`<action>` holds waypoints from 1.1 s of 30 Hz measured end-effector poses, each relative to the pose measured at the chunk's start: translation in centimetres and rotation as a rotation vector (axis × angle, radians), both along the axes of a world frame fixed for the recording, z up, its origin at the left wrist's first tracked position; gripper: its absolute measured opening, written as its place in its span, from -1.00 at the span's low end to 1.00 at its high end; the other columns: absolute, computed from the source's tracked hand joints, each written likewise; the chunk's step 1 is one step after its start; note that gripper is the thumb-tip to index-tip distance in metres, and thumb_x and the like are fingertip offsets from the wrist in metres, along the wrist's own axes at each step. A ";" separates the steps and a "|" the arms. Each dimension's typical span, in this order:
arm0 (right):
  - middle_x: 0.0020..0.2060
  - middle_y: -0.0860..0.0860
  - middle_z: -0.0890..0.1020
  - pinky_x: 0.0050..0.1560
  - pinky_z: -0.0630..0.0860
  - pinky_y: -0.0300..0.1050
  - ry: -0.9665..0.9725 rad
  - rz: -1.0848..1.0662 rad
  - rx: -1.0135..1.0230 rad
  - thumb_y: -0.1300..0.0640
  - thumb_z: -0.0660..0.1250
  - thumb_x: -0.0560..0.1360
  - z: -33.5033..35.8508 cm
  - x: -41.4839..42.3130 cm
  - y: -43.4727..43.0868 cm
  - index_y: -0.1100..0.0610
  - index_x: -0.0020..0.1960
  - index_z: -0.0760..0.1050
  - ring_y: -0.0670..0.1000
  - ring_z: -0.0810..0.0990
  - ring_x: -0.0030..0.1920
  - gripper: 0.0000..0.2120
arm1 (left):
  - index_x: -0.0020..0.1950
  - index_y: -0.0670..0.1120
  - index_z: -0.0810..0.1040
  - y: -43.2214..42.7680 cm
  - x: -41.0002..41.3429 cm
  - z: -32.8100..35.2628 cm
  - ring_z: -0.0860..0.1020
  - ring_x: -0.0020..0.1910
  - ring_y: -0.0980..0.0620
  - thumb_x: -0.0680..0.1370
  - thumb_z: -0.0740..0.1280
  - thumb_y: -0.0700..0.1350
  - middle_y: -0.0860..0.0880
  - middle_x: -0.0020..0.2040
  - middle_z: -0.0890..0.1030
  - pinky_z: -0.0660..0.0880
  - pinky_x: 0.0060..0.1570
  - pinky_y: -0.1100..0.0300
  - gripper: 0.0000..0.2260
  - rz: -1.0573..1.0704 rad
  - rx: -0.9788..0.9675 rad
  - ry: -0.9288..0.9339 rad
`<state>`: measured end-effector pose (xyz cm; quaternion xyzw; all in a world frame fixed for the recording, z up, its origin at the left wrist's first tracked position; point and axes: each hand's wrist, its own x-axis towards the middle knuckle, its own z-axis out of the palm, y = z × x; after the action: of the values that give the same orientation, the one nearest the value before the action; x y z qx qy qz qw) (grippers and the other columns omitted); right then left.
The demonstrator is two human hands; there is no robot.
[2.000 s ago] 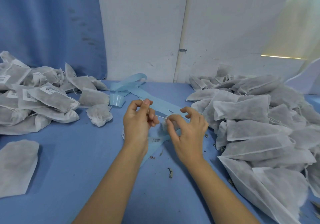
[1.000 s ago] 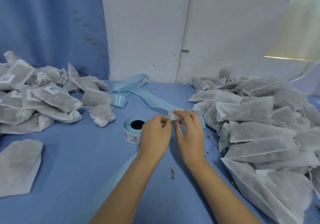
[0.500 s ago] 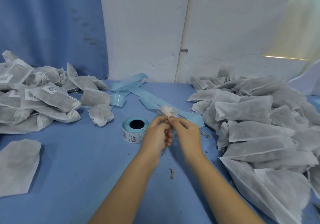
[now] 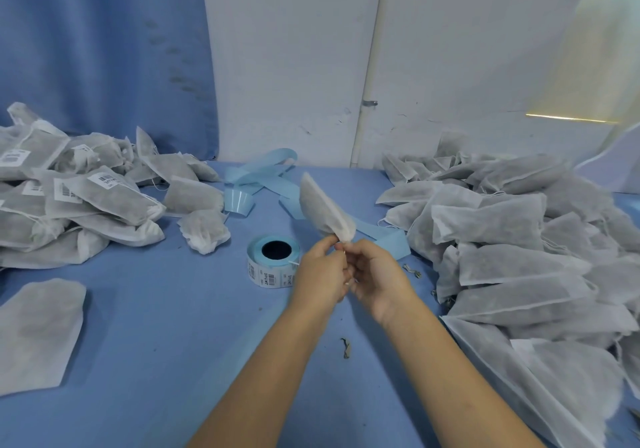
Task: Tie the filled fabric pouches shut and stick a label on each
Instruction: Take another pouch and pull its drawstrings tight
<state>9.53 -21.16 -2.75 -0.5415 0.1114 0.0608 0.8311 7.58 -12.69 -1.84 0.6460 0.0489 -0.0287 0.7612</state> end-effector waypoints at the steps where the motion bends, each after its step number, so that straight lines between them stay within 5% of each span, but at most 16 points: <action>1: -0.49 0.03 0.54 -0.38 0.35 -0.16 0.013 0.008 0.028 0.29 0.24 0.49 0.0 0.0 0.1 0.24 -0.22 0.53 -0.02 0.41 -0.46 -0.85 | -0.05 -0.02 0.55 0.1 0.0 -0.1 0.18 -0.63 0.13 0.52 0.08 -0.35 0.02 -0.54 0.27 0.11 -0.60 0.34 -0.67 -0.011 -0.011 0.018; 6: -0.45 0.03 0.58 -0.53 0.44 -0.23 0.006 0.043 0.166 0.26 0.24 0.53 0.3 -0.3 0.2 0.24 -0.15 0.52 -0.04 0.48 -0.54 -0.87 | 0.01 -0.13 0.52 0.4 0.3 -0.6 0.26 -0.58 0.12 0.56 0.17 -0.28 0.05 -0.54 0.36 0.20 -0.56 0.30 -0.85 0.006 -0.033 0.062; 10: -0.31 -0.01 0.68 -0.24 0.60 -0.28 -0.047 -0.013 0.271 0.20 0.22 0.59 0.7 0.0 -1.3 0.16 -0.13 0.54 -0.08 0.65 -0.27 -0.83 | -0.10 -0.12 0.49 0.7 0.5 -1.2 0.45 -0.31 0.03 0.58 0.26 -0.15 0.01 -0.30 0.50 0.29 -0.33 0.25 -0.92 0.122 0.445 -0.144; 16: -0.42 -0.04 0.45 -0.33 0.32 -0.28 -0.216 -0.106 -0.241 0.23 0.18 0.60 0.0 -0.2 -1.4 0.14 -0.18 0.51 -0.11 0.36 -0.42 -0.78 | -0.01 -0.15 0.51 1.6 0.1 -1.2 0.48 -0.02 -0.07 0.62 0.20 -0.09 -0.07 -0.02 0.48 0.41 0.00 0.01 -0.84 0.158 0.968 -0.425; 21: -0.43 -0.13 0.45 -0.27 0.29 -0.16 -0.359 -0.125 -0.810 0.20 0.18 0.57 -0.3 -0.2 -1.3 0.06 -0.27 0.40 -0.11 0.35 -0.38 -0.76 | 0.04 -0.11 0.50 2.2 0.0 -0.8 0.45 -0.01 0.00 0.64 0.14 -0.05 -0.02 0.07 0.44 0.35 -0.22 0.15 -0.80 0.178 1.155 -0.499; 24: -0.35 -0.12 0.47 -0.23 0.34 -0.07 -0.464 -0.097 -1.094 0.14 0.14 0.59 -0.3 -0.3 -1.0 0.03 -0.26 0.33 -0.08 0.40 -0.30 -0.76 | 0.01 -0.09 0.52 2.0 -0.1 -0.4 0.44 -0.11 0.05 0.64 0.15 -0.08 0.04 0.22 0.38 0.28 -0.34 0.19 -0.82 0.218 1.188 -0.570; 29: -0.12 -0.05 0.54 -0.18 0.29 -0.07 -0.639 -0.129 -1.460 0.13 0.09 0.62 -0.1 -0.8 -0.8 0.10 -0.07 0.45 0.00 0.43 -0.02 -0.81 | 0.01 -0.04 0.40 1.6 0.1 -1.3 0.46 0.03 0.07 0.62 0.15 -0.19 0.12 0.43 0.30 0.29 -0.27 0.25 -0.92 0.172 1.213 -0.619; 33: 0.17 -0.11 0.57 0.00 0.39 -0.16 -0.709 -0.080 -1.451 0.23 0.09 0.58 -0.2 -1.2 -0.7 0.07 0.23 0.51 -0.06 0.42 0.22 -0.68 | 0.24 -0.17 0.48 2.0 0.7 -1.9 0.41 0.13 0.35 0.65 0.14 -0.20 0.20 0.36 0.39 0.31 0.03 0.51 -0.78 0.152 0.796 -0.596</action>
<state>8.29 -21.83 -2.92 -0.9286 -0.1278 -0.2319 0.2599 8.31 -10.73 -3.72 0.8611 -0.1165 0.2332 0.4366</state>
